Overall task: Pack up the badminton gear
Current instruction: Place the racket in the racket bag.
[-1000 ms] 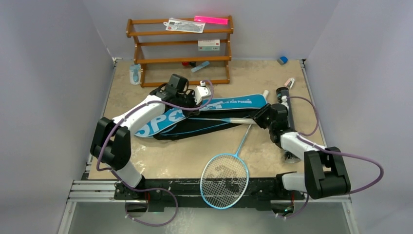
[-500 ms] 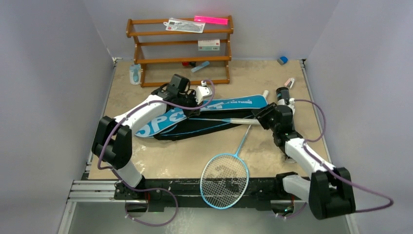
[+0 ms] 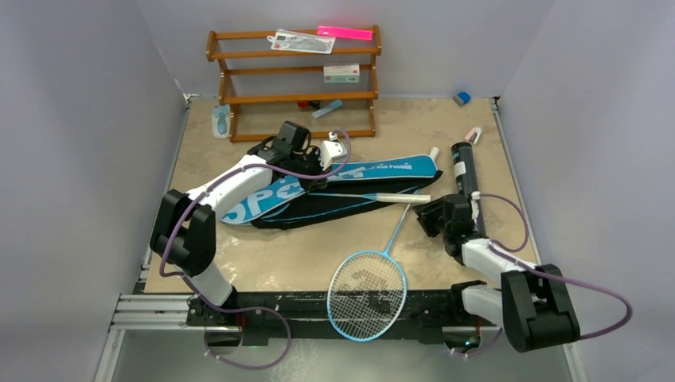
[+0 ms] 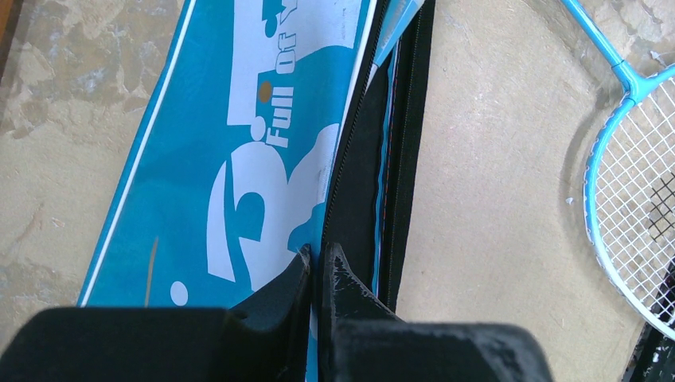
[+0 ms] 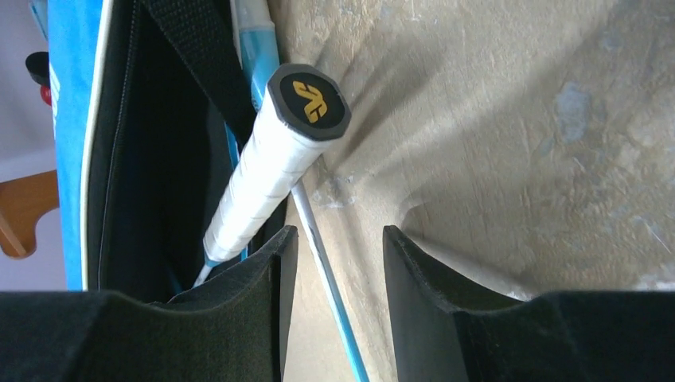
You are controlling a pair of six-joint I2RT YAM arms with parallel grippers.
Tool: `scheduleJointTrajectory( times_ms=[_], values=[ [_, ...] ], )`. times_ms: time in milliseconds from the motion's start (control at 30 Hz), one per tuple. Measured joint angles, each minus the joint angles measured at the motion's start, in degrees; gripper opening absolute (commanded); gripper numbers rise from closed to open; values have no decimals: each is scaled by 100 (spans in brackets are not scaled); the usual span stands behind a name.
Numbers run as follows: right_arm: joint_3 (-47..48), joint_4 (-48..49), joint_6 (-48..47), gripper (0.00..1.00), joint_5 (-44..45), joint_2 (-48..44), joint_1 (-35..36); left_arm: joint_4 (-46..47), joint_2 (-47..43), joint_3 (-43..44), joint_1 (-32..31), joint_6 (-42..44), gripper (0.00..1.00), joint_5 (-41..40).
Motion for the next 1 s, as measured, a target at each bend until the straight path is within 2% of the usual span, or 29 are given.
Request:
scheduleJointTrajectory(
  times_ms=[233,467,600,833,900,967,1000],
  values=[
    [68,568,125,46,20,544,0,-2,0,2,0,9,0,2],
    [79,876,149,46,162,400,0,-11,0,2,0,15,0,0],
    [76,1036,149,50,245,223,0,-24,0,2,0,20,0,-2],
    [114,1084,304,53,328,575,0,-37,0,2,0,24,0,0],
    [142,1084,376,40,328,732,0,-39,0,2,0,24,0,2],
    [162,1119,446,34,339,866,0,-42,0,2,0,22,0,7],
    [188,1169,476,26,341,920,2,-44,0,2,0,22,0,7]
  ],
)
